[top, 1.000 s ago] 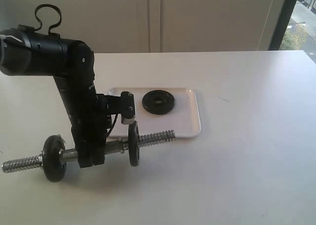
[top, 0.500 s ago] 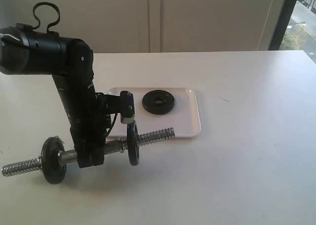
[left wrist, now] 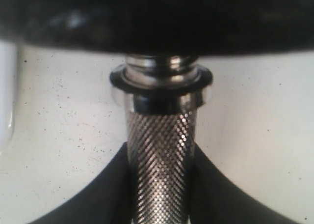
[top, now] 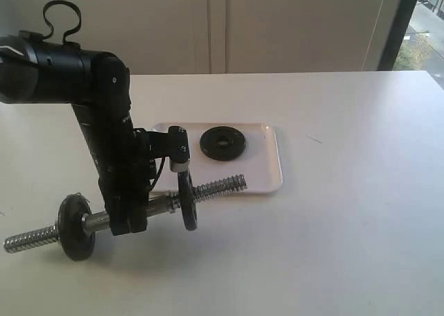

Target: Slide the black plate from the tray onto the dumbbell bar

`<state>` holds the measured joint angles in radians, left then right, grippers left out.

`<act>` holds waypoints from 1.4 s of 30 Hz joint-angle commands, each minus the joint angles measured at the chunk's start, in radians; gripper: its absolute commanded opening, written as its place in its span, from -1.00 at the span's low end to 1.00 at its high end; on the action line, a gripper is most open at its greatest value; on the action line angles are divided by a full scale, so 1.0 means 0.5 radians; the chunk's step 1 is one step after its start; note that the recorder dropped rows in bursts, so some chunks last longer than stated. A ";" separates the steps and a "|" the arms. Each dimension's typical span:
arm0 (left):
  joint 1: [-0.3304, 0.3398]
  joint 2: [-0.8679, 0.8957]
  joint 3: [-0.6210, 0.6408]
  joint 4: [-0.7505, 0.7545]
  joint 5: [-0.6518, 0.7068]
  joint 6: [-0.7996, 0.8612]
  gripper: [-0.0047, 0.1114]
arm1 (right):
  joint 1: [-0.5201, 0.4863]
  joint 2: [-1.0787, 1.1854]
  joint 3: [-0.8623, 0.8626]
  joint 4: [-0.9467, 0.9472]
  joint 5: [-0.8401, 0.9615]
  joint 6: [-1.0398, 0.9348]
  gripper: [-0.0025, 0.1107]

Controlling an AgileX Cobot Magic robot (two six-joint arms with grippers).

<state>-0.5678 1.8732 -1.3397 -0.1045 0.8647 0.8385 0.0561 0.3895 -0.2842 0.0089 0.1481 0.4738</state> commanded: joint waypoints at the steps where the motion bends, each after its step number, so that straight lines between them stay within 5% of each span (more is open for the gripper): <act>1: -0.004 -0.117 -0.034 -0.094 0.092 -0.027 -0.92 | 0.147 0.721 -0.565 0.226 0.293 -0.570 -0.96; 5: -0.004 -0.117 -0.034 -0.143 0.061 -0.027 -0.92 | 0.430 1.728 -1.524 0.635 0.780 -1.350 -0.96; 14: -0.004 -0.117 -0.034 -0.152 0.052 -0.027 -0.92 | 0.877 3.253 -3.186 -0.029 1.736 -1.088 -0.96; 21: -0.004 -0.117 -0.034 -0.152 0.052 -0.027 -0.92 | 0.885 3.607 -3.447 0.017 1.738 -1.055 -0.81; 24: -0.004 -0.117 -0.034 -0.152 0.052 -0.027 -0.92 | 0.885 3.647 -3.457 0.094 1.678 -1.055 -0.31; 29: -0.004 -0.117 -0.034 -0.147 0.052 -0.015 -0.92 | 0.885 3.654 -3.457 0.131 1.517 -1.042 0.90; 42: -0.004 -0.117 -0.034 -0.147 0.064 -0.011 -0.92 | 0.885 3.868 -3.585 0.138 1.557 -0.948 0.89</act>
<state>-0.5678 1.8732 -1.3397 -0.1304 0.8550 0.8311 0.4992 2.2961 -2.0462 0.0725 0.9143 -0.0076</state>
